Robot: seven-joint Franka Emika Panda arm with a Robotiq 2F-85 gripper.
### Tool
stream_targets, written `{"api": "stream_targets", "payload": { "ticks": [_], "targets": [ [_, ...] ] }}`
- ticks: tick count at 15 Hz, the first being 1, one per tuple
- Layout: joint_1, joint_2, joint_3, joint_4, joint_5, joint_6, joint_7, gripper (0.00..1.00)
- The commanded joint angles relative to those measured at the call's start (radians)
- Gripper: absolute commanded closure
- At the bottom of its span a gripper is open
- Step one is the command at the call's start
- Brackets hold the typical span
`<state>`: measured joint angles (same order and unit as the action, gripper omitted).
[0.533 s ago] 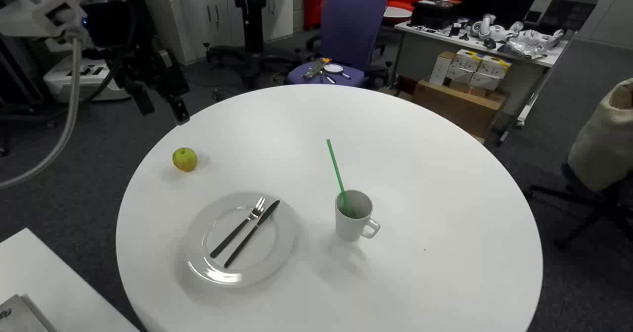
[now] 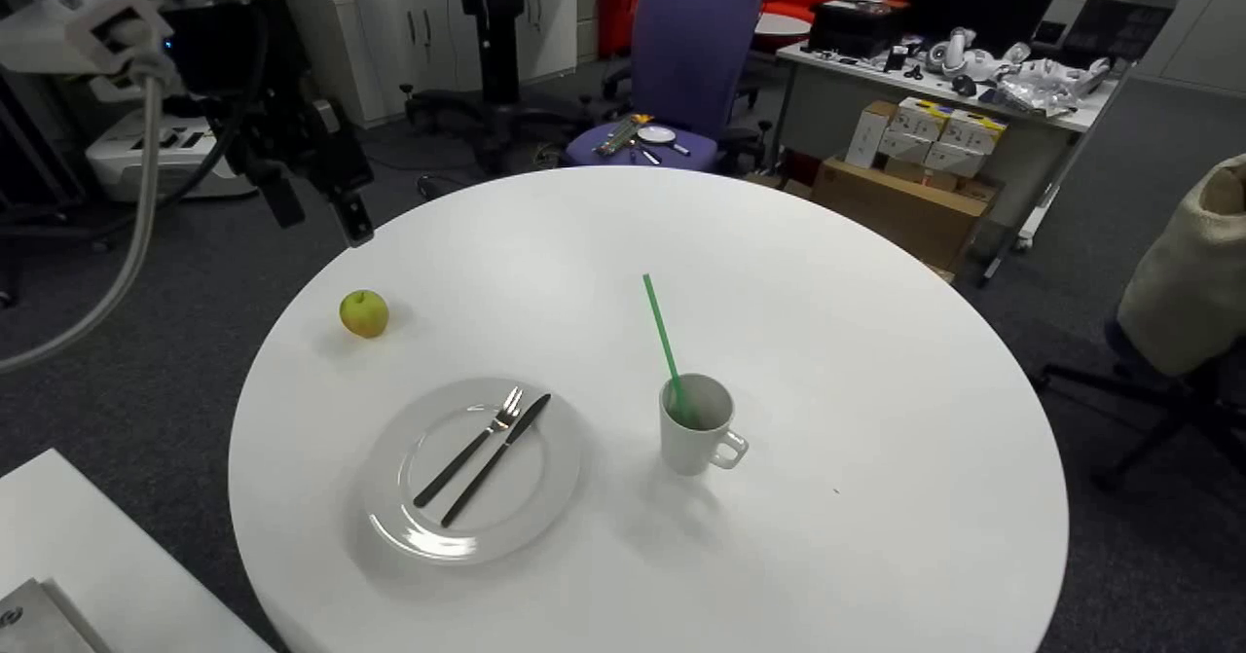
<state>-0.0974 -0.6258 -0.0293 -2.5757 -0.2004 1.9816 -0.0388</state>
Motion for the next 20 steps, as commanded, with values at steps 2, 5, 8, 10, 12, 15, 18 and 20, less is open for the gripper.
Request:
{"api": "stream_targets", "payload": {
  "ticks": [2,5,8,10,12,15,18,20],
  "targets": [
    [0.008,0.0,-0.006,0.002,-0.004,-0.003,0.004,0.0],
    [0.008,0.0,-0.006,0.002,-0.004,-0.003,0.004,0.0],
    [0.008,0.0,-0.006,0.002,-0.004,-0.003,0.004,0.0],
    [0.015,0.004,-0.007,0.003,-0.023,0.012,-0.03,0.0],
    [0.016,0.035,-0.027,0.022,-0.014,0.021,-0.053,0.0],
    [0.008,0.094,-0.074,0.059,-0.02,0.059,-0.133,0.0],
    [-0.002,0.168,-0.127,0.109,-0.037,0.095,-0.232,0.0],
    [-0.004,0.232,-0.169,0.159,-0.02,0.093,-0.295,0.0]
  ]
}}
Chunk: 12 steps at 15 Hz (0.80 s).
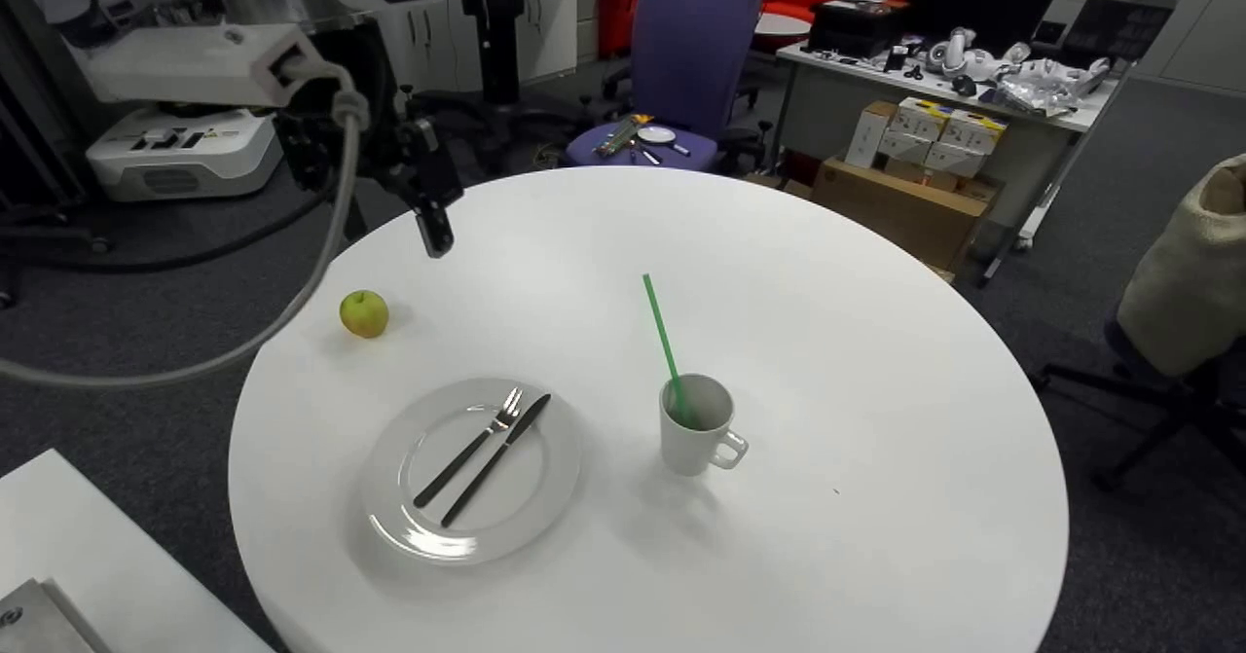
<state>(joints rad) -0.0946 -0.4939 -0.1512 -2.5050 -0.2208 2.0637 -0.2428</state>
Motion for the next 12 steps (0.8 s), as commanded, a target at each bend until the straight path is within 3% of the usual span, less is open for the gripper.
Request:
{"api": "stream_targets", "payload": {
  "ticks": [1,4,5,6,12],
  "targets": [
    [-0.003,0.137,-0.074,0.119,0.024,-0.002,-0.134,0.0],
    [0.001,0.228,-0.123,0.2,0.1,-0.039,-0.226,0.0],
    [-0.009,0.25,-0.123,0.22,0.127,-0.035,-0.188,0.0],
    [-0.017,0.188,-0.102,0.144,0.085,-0.003,-0.177,0.0],
    [-0.022,0.253,-0.107,0.197,0.115,-0.004,-0.177,0.0]
  ]
}}
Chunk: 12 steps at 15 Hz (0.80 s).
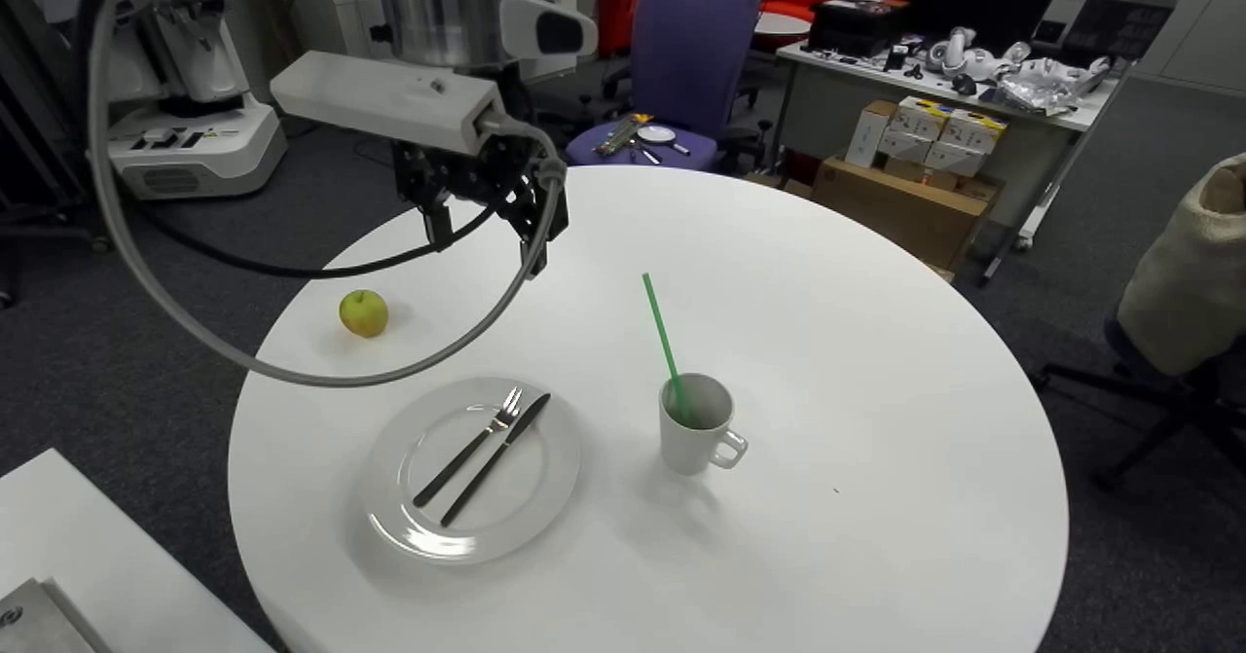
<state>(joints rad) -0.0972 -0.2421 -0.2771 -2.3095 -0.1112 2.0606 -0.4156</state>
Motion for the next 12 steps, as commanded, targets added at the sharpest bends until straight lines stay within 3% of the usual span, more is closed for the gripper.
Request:
{"api": "stream_targets", "payload": {
  "ticks": [1,8,12],
  "targets": [
    [-0.02,0.001,0.019,0.002,0.005,-0.001,-0.004,0.0],
    [-0.027,0.083,0.005,0.033,0.052,-0.011,0.015,0.0],
    [-0.064,0.195,0.01,0.037,0.033,0.083,0.103,0.0]
  ]
}}
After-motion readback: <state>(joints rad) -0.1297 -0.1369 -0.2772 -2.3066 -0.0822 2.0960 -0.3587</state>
